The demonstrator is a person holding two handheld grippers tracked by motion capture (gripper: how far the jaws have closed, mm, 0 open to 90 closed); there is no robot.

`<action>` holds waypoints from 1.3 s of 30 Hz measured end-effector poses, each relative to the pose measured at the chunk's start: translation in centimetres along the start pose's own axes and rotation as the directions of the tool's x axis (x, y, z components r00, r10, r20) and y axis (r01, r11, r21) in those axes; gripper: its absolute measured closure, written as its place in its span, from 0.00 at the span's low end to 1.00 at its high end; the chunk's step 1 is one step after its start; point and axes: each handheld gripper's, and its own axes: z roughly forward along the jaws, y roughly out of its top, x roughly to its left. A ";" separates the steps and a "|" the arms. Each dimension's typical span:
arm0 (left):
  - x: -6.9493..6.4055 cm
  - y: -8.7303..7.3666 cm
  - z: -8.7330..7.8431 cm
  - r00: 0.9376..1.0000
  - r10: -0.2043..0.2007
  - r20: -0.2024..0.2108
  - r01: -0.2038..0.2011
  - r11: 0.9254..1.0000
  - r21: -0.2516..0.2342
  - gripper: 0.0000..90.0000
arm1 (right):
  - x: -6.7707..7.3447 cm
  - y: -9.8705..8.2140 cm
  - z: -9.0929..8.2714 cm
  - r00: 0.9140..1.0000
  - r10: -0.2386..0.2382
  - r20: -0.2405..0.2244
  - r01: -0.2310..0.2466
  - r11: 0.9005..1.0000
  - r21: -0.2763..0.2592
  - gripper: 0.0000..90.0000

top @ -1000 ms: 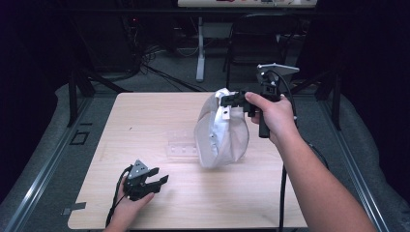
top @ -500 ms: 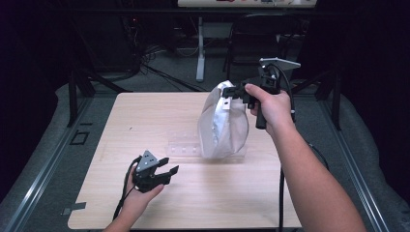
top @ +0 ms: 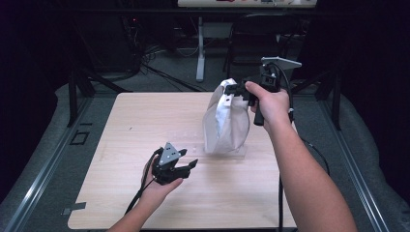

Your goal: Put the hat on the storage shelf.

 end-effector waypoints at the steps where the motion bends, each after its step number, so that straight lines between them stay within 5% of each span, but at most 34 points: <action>1: 0.0 0.0 0.0 1.000 0.000 0.000 0.000 1.000 0.000 0.50 | 0.0 0.0 0.1 1.000 0.006 0.000 -0.006 1.000 -0.008 0.92; 14: -2.5 2.4 2.0 0.997 0.076 -0.002 -0.076 0.997 0.003 0.54 | 0.3 -0.1 0.9 1.000 0.003 0.001 -0.003 1.000 -0.014 0.92; 23: -2.9 3.1 3.2 0.998 0.056 -0.006 -0.056 0.998 0.012 0.59 | 0.6 -0.2 1.5 1.000 -0.005 0.001 0.005 1.000 -0.006 0.92; 39: -2.6 3.0 3.7 0.997 0.071 -0.028 -0.070 0.997 0.033 0.84 | 1.0 -0.5 2.2 1.000 -0.005 -0.011 0.005 1.000 0.001 0.92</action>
